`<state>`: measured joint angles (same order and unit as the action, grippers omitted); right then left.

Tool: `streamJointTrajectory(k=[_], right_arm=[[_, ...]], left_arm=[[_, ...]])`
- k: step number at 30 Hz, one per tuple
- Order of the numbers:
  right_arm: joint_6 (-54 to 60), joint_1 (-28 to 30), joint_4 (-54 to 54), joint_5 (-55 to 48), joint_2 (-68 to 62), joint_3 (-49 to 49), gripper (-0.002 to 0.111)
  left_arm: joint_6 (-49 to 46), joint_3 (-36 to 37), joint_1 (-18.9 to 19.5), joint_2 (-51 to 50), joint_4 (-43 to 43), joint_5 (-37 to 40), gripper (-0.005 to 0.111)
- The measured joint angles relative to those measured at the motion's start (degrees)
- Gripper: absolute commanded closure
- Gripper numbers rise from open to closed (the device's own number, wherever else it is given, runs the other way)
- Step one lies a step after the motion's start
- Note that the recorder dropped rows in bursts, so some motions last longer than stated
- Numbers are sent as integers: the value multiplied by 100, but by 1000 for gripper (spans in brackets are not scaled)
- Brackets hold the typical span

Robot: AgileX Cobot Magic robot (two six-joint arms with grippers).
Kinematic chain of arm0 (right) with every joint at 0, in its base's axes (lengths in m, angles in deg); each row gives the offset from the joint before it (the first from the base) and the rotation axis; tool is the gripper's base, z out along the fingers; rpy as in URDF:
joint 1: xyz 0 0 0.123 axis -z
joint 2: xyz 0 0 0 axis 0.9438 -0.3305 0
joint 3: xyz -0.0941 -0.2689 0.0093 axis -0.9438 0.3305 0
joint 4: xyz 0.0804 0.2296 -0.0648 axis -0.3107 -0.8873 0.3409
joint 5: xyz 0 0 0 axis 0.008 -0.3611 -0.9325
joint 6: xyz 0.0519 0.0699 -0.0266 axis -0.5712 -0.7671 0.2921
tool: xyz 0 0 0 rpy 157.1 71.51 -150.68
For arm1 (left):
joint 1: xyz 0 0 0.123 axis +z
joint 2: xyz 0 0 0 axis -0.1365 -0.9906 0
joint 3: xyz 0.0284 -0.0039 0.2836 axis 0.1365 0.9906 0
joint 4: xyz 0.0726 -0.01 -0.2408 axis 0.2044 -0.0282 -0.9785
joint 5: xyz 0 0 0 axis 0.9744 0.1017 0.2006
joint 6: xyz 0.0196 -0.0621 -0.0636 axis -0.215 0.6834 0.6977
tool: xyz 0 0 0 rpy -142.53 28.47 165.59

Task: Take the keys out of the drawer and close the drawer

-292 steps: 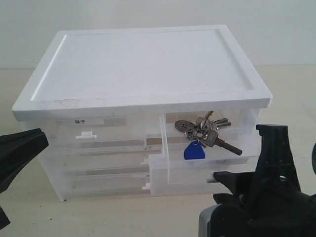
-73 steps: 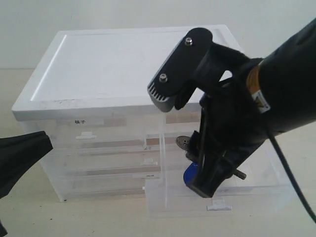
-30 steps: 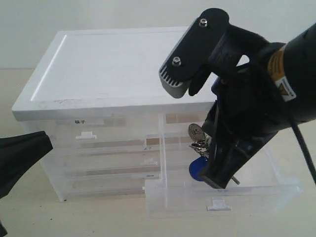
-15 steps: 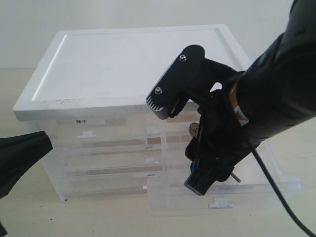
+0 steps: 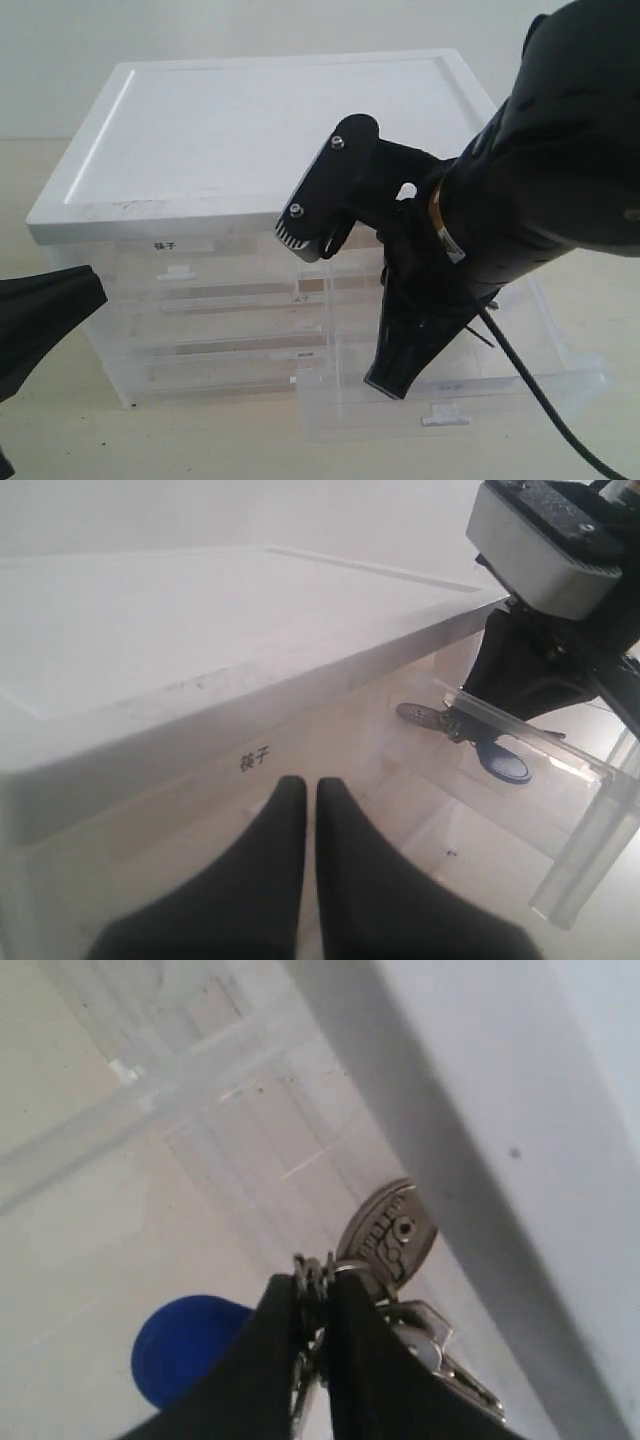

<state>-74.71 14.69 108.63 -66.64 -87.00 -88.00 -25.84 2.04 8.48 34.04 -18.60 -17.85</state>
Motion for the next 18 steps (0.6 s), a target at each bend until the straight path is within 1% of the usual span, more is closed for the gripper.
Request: streamJointTrajectory(k=[8, 18], right_arm=[[193, 0, -27, -116, 356, -338, 108], [205, 0, -115, -188, 1122, -348, 108]], left_arm=[[0, 0, 0, 0, 0, -35, 102], [0, 0, 0, 0, 0, -35, 102]])
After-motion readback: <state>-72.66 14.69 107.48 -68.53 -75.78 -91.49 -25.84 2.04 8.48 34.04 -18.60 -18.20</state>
